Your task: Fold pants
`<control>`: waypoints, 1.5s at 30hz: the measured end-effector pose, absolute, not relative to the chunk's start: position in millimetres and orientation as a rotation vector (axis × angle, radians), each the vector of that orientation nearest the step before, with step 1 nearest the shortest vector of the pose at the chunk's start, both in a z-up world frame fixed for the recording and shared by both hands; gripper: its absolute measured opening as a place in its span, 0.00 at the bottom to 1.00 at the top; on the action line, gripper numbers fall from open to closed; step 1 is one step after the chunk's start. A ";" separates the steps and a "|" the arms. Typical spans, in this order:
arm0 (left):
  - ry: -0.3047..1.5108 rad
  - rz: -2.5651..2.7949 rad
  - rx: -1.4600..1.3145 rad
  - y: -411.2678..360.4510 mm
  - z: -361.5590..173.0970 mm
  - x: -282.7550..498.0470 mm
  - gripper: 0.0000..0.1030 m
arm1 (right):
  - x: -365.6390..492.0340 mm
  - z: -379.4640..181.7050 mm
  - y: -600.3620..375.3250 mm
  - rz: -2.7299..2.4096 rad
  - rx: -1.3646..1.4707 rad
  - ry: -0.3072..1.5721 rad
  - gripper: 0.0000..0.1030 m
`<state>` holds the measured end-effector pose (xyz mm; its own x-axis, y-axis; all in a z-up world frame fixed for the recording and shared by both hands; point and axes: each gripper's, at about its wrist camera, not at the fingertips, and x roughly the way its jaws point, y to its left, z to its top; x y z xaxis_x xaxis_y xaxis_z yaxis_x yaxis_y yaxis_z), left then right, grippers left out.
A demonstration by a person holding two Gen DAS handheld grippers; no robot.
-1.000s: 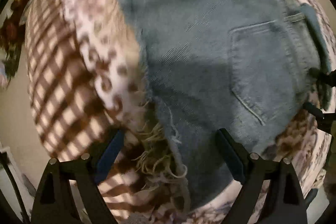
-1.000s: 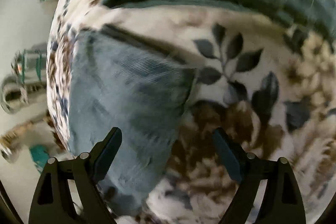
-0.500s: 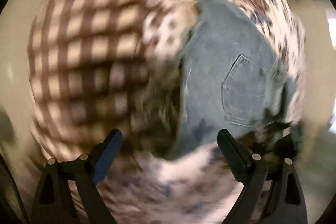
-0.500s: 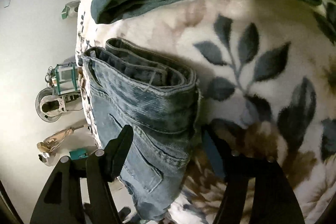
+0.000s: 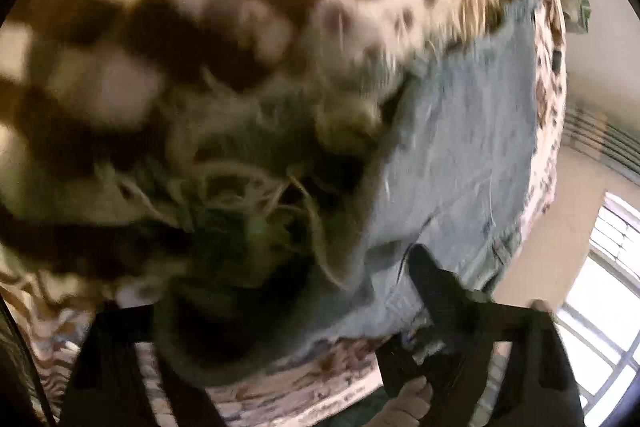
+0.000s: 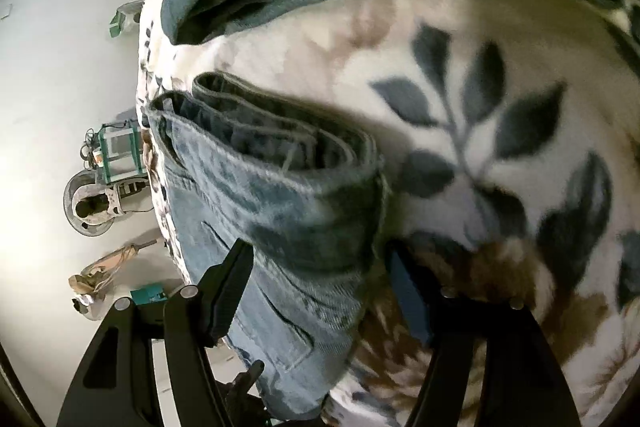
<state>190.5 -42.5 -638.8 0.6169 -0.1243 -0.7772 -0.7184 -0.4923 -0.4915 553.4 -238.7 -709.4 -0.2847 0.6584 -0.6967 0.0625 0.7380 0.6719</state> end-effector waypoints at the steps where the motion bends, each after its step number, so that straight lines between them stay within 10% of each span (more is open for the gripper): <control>1: 0.672 0.873 -1.964 -39.5 -636.5 191.0 0.46 | 551.6 -710.5 -237.6 0.643 0.581 1.779 0.70; 7: 0.786 0.783 -1.780 -11.8 -609.1 210.3 0.26 | 535.4 -695.1 -240.4 0.658 0.605 1.694 0.36; 16: 0.881 0.637 -1.454 61.3 -563.4 204.3 0.25 | 456.6 -672.5 -287.2 0.637 0.803 1.736 0.23; 21: 0.813 0.637 -1.616 39.0 -604.2 151.0 0.37 | 428.2 -706.8 -299.7 0.589 0.860 1.804 0.55; 25: 0.635 0.665 -1.833 -14.2 -606.0 113.5 0.62 | 418.1 -713.2 -305.5 0.635 0.920 1.783 0.59; 37: 0.534 0.687 -1.899 -32.4 -628.1 140.6 0.65 | 430.7 -712.8 -262.8 0.665 0.883 1.743 0.79; 40: 0.580 0.657 -1.882 -26.3 -631.3 144.7 0.65 | 426.1 -705.0 -240.5 0.668 0.833 1.727 0.38; 45: 0.557 0.630 -1.966 -19.4 -643.1 134.4 0.65 | 424.1 -672.8 -235.9 0.725 0.887 1.697 0.26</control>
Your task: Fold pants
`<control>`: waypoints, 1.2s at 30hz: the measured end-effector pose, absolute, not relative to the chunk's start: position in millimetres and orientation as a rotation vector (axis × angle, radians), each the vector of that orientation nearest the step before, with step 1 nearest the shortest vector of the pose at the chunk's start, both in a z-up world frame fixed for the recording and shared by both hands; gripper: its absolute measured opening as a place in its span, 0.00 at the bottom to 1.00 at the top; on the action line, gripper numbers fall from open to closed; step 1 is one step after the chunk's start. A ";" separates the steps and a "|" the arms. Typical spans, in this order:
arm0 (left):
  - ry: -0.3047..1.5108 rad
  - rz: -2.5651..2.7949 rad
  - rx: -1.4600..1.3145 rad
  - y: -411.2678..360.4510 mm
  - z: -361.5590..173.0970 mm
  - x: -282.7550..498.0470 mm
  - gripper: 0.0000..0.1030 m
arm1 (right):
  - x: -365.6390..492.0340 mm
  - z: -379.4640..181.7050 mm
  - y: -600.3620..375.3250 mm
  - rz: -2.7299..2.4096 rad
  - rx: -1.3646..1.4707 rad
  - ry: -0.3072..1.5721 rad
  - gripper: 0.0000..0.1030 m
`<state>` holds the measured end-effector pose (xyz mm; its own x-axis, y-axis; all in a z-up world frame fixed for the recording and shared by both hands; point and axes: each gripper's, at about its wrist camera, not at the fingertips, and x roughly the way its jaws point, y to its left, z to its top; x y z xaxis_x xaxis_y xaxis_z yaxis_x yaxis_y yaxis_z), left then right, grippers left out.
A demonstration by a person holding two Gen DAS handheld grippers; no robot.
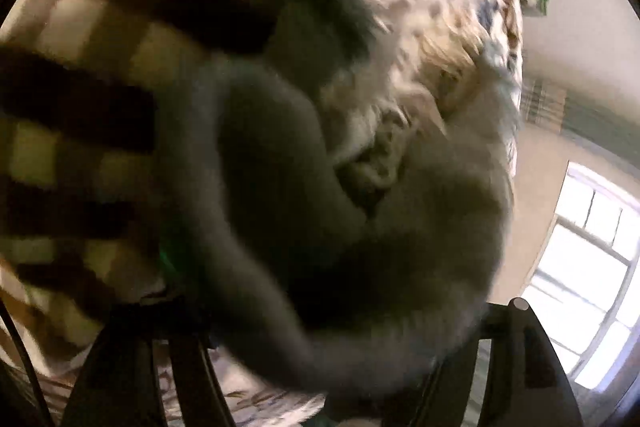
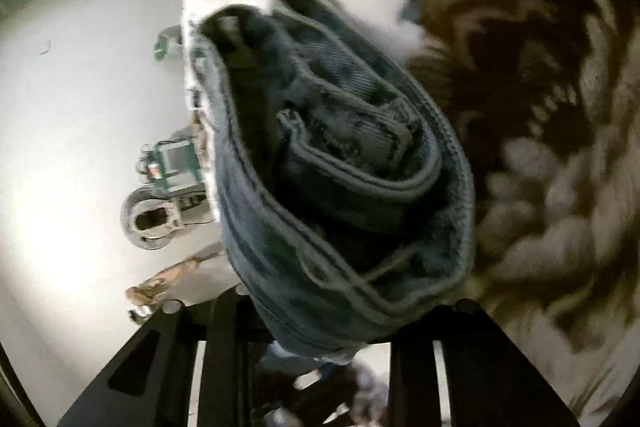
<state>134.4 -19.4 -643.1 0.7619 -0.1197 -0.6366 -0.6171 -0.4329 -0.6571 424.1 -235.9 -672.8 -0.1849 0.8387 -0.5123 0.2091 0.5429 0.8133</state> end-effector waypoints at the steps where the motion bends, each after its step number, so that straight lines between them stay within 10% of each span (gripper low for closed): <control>1: 0.542 0.637 -1.995 -17.9 -646.7 131.6 0.65 | 423.4 -669.0 -235.2 0.729 0.888 1.698 0.26; 12: 0.633 0.625 -1.808 9.5 -630.3 159.3 0.41 | 443.6 -715.0 -228.8 0.644 0.867 1.802 0.54; 19: 0.698 0.547 -1.641 22.5 -590.3 181.2 0.23 | 434.7 -674.4 -218.1 0.566 0.905 1.696 0.24; 36: 0.885 0.044 -1.422 51.4 -426.6 403.1 0.23 | 531.5 -456.2 -271.5 0.398 1.121 1.325 0.21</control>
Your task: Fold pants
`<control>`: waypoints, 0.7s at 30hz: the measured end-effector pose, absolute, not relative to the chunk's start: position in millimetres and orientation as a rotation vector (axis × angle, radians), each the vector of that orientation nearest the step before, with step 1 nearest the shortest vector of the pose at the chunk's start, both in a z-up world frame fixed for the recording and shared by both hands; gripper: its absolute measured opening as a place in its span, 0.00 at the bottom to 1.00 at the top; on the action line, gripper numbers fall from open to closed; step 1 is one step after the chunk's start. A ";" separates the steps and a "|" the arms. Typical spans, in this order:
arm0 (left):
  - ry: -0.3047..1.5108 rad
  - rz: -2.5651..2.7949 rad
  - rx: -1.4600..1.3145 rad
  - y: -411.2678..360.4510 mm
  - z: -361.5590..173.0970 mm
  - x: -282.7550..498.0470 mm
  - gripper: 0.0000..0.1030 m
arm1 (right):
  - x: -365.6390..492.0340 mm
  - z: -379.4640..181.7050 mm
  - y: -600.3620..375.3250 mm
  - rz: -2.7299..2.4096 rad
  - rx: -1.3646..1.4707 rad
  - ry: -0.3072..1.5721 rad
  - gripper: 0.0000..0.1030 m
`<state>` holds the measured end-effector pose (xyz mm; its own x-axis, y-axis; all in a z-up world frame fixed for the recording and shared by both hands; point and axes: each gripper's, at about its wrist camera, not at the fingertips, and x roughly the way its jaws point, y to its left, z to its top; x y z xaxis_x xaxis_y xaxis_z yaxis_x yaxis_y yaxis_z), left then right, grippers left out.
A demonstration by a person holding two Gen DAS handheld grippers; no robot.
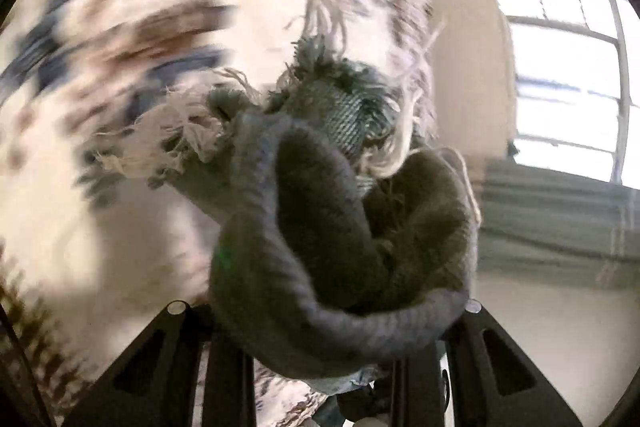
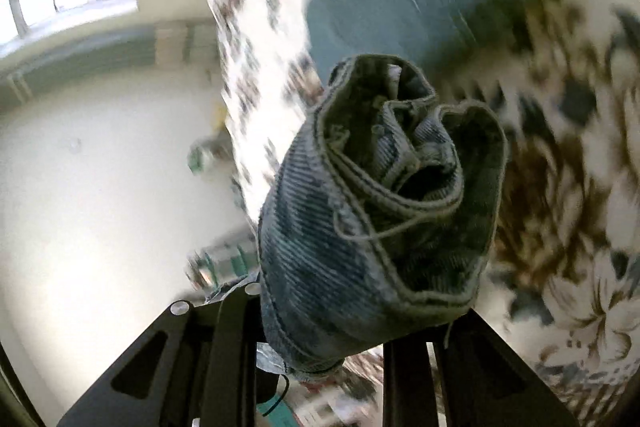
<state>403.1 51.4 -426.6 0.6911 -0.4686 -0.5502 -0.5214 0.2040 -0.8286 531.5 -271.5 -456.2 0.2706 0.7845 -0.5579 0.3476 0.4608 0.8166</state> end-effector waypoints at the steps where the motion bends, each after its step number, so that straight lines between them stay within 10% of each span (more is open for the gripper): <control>1: 0.888 0.001 -1.392 47.4 -412.4 432.1 0.23 | 544.9 -444.9 -275.2 0.391 1.128 1.290 0.21; 8: 0.907 -0.190 -1.271 21.2 -388.9 589.9 0.23 | 641.2 -394.5 -347.1 0.339 1.187 1.070 0.21; 21: 1.190 -0.164 -1.153 -19.9 -601.3 646.3 0.23 | 653.7 -611.0 -413.4 0.181 1.181 1.198 0.21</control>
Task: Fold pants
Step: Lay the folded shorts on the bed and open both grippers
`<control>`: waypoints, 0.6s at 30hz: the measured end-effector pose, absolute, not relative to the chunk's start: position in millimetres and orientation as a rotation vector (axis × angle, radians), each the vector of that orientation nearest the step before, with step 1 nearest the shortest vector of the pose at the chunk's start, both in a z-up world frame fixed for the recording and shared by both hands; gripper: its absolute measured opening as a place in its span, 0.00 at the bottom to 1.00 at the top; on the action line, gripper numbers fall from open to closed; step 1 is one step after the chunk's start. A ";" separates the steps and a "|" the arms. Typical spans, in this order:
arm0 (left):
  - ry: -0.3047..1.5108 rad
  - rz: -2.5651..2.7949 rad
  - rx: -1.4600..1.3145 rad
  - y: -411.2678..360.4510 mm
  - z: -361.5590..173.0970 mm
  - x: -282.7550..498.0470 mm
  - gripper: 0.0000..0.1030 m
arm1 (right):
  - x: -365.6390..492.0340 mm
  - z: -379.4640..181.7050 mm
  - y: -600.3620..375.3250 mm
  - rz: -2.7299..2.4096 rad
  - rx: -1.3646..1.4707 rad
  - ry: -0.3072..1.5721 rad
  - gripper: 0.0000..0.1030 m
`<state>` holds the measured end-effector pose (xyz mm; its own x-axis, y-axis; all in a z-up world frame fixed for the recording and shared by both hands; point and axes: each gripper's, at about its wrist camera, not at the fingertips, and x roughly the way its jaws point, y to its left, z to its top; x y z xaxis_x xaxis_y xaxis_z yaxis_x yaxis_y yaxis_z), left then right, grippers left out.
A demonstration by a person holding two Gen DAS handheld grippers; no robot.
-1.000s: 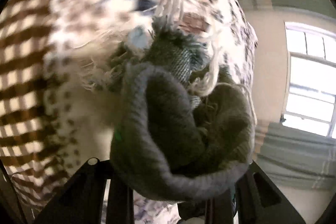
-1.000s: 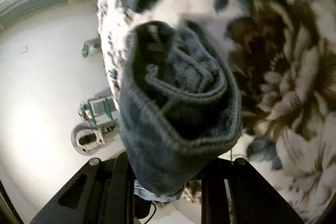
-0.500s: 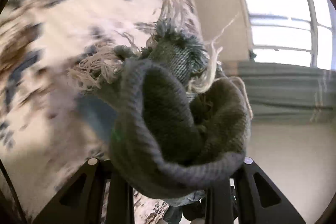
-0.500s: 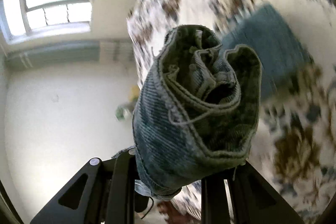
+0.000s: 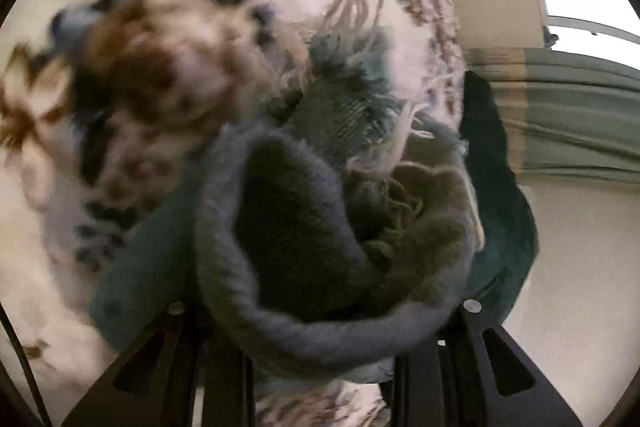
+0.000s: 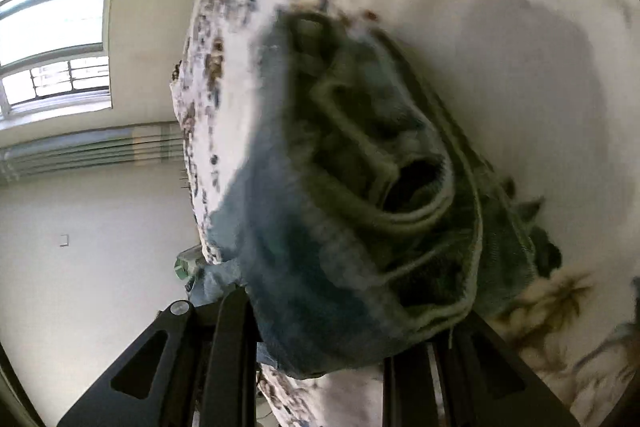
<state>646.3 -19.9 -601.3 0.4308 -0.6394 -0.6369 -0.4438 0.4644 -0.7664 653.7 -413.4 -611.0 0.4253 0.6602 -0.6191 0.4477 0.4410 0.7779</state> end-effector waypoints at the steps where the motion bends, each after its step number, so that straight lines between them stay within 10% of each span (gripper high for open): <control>1: 1.199 -0.168 -1.158 -17.9 -606.6 640.5 0.24 | 651.8 -615.2 -413.1 0.188 1.180 1.203 0.21; 6: 1.288 -0.161 -1.091 -23.0 -590.2 618.8 0.32 | 658.2 -633.5 -412.9 0.181 1.121 1.307 0.46; 8: 1.325 -0.126 -0.990 -23.5 -575.5 612.7 0.39 | 657.7 -618.0 -405.4 0.182 1.005 1.346 0.74; 10: 1.352 -0.063 -0.785 -28.4 -551.6 606.7 0.63 | 655.1 -600.3 -396.8 0.153 0.891 1.363 0.89; 18: 1.276 0.058 -0.124 -55.4 -489.0 595.7 0.85 | 625.1 -498.6 -334.5 -0.150 0.125 1.301 0.91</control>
